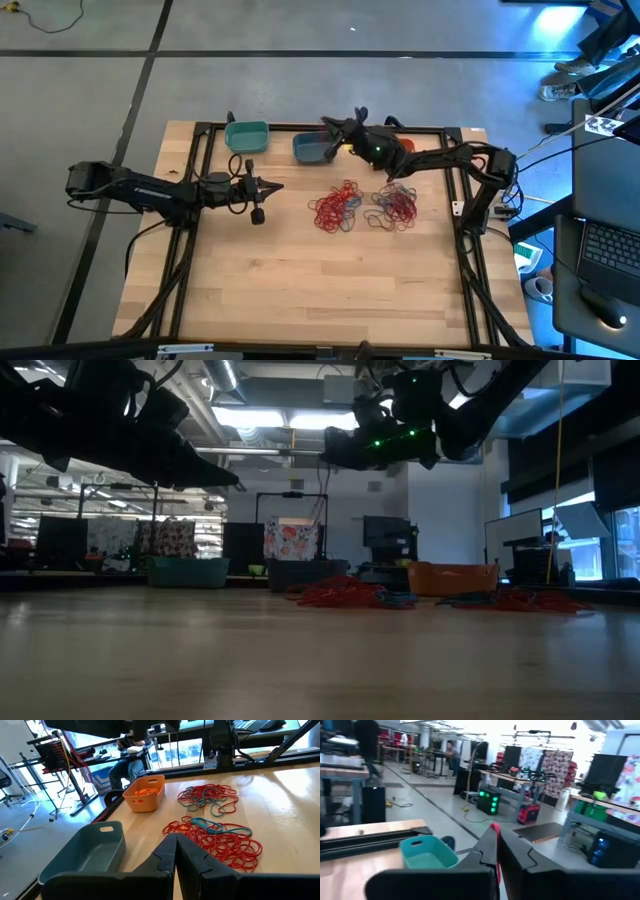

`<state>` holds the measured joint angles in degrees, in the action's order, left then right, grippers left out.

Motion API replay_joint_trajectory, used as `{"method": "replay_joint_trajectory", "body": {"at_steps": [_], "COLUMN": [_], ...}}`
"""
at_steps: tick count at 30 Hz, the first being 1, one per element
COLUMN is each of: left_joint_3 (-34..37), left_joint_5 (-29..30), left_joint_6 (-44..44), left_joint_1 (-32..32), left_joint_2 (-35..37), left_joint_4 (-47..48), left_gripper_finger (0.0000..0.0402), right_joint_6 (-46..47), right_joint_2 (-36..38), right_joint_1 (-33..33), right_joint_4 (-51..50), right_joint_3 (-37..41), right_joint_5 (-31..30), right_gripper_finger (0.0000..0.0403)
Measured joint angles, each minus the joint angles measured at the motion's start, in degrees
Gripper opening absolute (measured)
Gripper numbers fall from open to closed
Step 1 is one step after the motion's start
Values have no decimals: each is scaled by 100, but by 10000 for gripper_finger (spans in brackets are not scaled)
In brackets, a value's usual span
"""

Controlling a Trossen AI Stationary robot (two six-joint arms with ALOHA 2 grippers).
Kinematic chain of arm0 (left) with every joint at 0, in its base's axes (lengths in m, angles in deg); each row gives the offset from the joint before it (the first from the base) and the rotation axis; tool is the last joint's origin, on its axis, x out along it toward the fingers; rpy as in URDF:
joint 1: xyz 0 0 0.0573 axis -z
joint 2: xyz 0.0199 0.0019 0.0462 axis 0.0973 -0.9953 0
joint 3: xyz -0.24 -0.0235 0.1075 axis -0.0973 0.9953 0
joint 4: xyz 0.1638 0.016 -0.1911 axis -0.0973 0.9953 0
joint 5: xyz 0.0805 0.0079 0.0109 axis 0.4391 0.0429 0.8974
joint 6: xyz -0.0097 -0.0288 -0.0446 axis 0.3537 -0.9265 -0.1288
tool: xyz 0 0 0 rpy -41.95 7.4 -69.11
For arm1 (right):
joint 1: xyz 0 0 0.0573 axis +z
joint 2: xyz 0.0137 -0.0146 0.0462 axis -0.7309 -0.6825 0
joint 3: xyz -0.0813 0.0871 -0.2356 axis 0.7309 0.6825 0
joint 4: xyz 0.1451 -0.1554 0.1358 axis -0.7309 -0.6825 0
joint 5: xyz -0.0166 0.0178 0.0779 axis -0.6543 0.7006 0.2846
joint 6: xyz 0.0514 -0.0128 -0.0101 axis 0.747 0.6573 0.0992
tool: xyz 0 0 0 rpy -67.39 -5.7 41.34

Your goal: Sort rubber bands into baskets

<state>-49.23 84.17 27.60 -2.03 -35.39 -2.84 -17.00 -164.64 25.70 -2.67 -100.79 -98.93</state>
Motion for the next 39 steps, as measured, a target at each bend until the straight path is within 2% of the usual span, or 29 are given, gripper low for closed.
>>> {"method": "replay_joint_trajectory", "body": {"at_steps": [9,15,24,27,33,39], "left_joint_3": [0,0,0,0,0,0], "left_joint_5": [0,0,-2,-2,0,-2], "left_joint_6": [7,7,9,9,-17,-17], "left_joint_1": [0,0,0,0,0,0], "left_joint_2": [0,0,2,0,0,0], "left_joint_4": [-35,-20,4,4,7,44], "left_gripper_finger": [5,5,5,5,5,5], "right_joint_6": [59,66,120,174,162,458], "right_joint_2": [-25,-518,-1010,-1010,-664,106], "right_joint_1": [-290,-282,-277,-277,-273,-189], "right_joint_4": [-279,-479,-2279,-2714,-3658,-5263], "right_joint_3": [-324,-675,-838,-838,-840,-843], "right_joint_5": [50,52,7,-40,105,810], "right_gripper_finger": [14,14,19,41,128,181]}}
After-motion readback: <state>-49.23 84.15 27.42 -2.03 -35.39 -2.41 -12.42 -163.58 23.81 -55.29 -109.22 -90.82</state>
